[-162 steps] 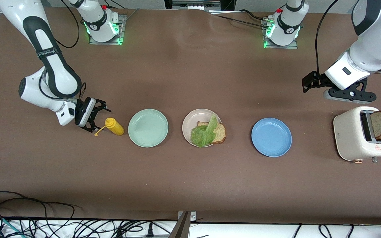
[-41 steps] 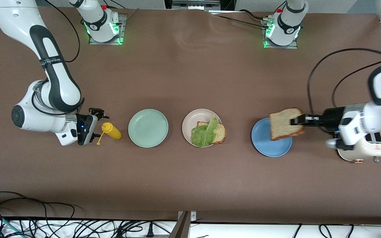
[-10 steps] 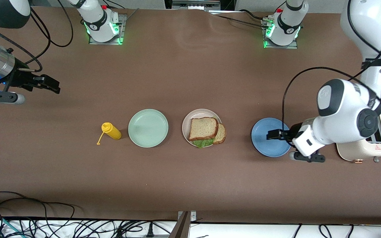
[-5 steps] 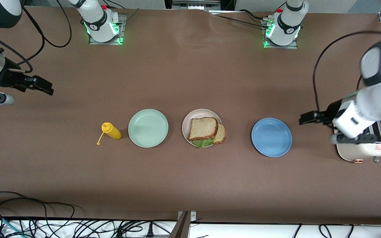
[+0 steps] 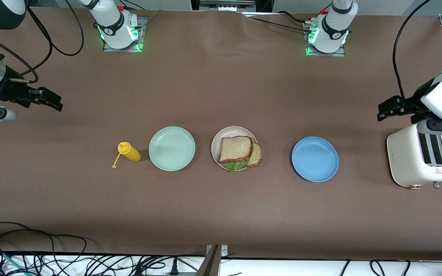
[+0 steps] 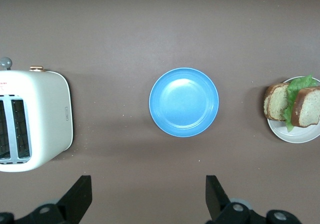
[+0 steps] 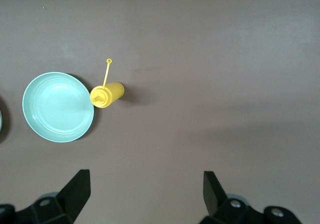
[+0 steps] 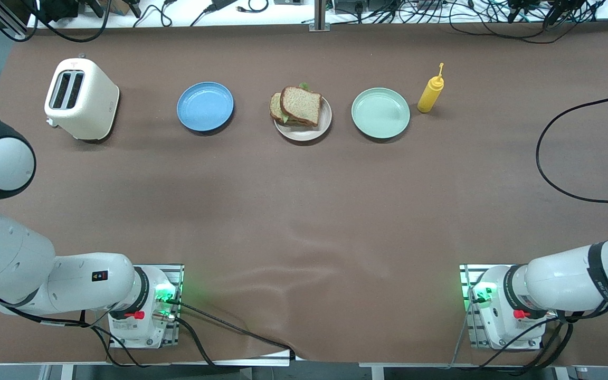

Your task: Make sandwich on beige plate with both arms

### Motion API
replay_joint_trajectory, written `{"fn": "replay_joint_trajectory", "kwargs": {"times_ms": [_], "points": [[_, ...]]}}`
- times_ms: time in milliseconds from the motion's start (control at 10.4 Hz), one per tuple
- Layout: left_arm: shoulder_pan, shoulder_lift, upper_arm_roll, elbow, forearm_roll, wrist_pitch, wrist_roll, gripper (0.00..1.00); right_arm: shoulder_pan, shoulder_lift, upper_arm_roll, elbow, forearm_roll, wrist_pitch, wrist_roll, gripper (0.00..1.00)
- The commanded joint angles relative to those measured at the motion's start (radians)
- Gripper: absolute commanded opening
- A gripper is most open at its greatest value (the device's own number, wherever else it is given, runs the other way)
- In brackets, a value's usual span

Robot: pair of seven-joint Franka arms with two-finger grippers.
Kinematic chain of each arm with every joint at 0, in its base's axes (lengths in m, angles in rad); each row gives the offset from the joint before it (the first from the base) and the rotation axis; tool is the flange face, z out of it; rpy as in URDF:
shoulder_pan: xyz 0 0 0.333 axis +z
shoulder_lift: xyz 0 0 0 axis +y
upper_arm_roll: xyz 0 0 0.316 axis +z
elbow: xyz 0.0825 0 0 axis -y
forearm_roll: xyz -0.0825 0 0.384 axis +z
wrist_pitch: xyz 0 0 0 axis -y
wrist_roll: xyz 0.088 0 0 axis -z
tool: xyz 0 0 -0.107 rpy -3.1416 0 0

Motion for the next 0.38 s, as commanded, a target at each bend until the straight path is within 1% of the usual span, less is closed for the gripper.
{"fn": "replay_joint_trajectory", "kwargs": {"times_ms": [0, 96, 192, 288], "points": [[-0.096, -0.064, 0.105, -0.082, 0.035, -0.004, 0.068, 1.00, 0.001, 0.017, 0.003, 0.037, 0.051, -0.014, 0.014, 1.00], [-0.110, -0.075, 0.141, -0.118, 0.034, 0.010, 0.096, 1.00, 0.001, 0.017, 0.003, 0.037, 0.052, -0.014, 0.011, 1.00], [-0.153, -0.128, 0.159, -0.181, 0.037, 0.068, 0.108, 1.00, 0.001, 0.017, 0.003, 0.037, 0.052, -0.015, 0.013, 1.00], [-0.166, -0.193, 0.160, -0.268, 0.037, 0.129, 0.110, 1.00, 0.001, 0.017, 0.003, 0.037, 0.052, -0.015, 0.007, 1.00]]}}
